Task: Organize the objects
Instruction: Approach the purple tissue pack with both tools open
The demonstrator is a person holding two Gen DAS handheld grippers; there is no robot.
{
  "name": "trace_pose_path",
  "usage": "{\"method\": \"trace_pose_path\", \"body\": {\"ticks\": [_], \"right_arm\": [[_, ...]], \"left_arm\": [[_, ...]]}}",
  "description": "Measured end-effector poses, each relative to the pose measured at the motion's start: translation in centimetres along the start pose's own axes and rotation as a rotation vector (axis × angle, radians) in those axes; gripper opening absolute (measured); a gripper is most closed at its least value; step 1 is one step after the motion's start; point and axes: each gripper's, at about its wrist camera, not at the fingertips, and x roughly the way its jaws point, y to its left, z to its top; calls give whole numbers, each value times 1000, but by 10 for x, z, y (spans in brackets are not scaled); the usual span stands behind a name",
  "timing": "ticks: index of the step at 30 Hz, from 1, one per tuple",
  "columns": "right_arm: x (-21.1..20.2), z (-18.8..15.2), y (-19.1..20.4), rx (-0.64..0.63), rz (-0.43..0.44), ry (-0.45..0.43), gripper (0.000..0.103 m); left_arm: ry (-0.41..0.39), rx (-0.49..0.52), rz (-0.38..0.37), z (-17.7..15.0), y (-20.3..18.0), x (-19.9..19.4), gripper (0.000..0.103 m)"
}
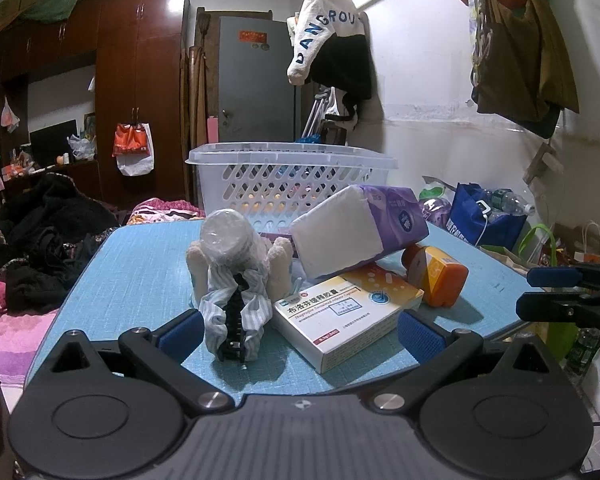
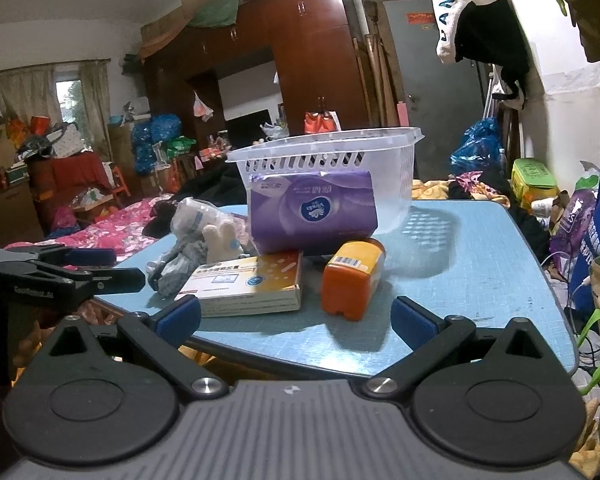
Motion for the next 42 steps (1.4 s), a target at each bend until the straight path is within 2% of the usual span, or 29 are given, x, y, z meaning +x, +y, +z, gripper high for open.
{"method": "trace_pose_path", "body": {"ticks": [28,33,42], "right_arm": [[4,-2,-5,9,-9,10,103],[1,-2,-8,5,-11,0,103],[3,-4,-12,11,-21,-1,103]], "left_arm": [[5,1,-16,4,-1,10,103],[30,-11,-14,6,2,18,103],[11,41,-19,6,-8,20,103]]}}
